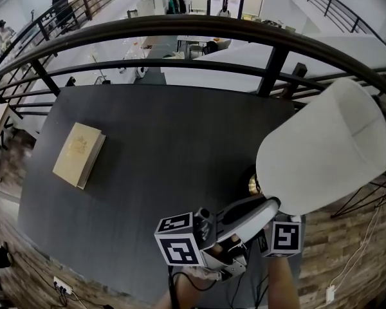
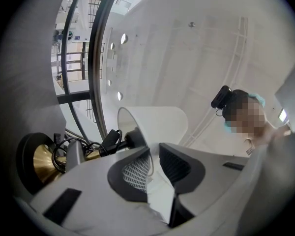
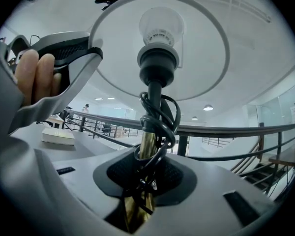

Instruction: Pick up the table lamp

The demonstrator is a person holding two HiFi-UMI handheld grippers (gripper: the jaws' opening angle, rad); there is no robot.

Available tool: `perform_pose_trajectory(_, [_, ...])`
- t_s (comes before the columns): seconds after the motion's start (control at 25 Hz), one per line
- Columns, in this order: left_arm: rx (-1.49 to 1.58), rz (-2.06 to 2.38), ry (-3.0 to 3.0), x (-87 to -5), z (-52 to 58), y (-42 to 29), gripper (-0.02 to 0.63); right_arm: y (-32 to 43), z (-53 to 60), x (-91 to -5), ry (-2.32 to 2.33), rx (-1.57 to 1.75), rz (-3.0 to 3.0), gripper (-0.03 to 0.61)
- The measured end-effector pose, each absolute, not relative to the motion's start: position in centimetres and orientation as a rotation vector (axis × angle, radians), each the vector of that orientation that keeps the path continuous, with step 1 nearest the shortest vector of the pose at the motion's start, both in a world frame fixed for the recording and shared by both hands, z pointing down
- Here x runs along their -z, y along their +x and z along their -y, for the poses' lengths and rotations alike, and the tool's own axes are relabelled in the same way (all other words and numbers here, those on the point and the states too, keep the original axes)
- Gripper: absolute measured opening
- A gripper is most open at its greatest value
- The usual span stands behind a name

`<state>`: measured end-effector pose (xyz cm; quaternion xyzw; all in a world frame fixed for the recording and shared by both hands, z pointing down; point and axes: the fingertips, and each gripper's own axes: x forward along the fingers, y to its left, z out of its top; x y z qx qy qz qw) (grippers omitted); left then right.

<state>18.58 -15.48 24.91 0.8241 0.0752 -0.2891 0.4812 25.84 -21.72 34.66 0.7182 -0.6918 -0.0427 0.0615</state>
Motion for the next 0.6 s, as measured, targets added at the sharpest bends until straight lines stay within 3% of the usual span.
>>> perform_pose_trajectory(0.6, [0.703,-0.198,2.04,-20.4,12.7,17.0,0.091,24.1,19.1,-30.2,2.19,0.123,2.128,0.115])
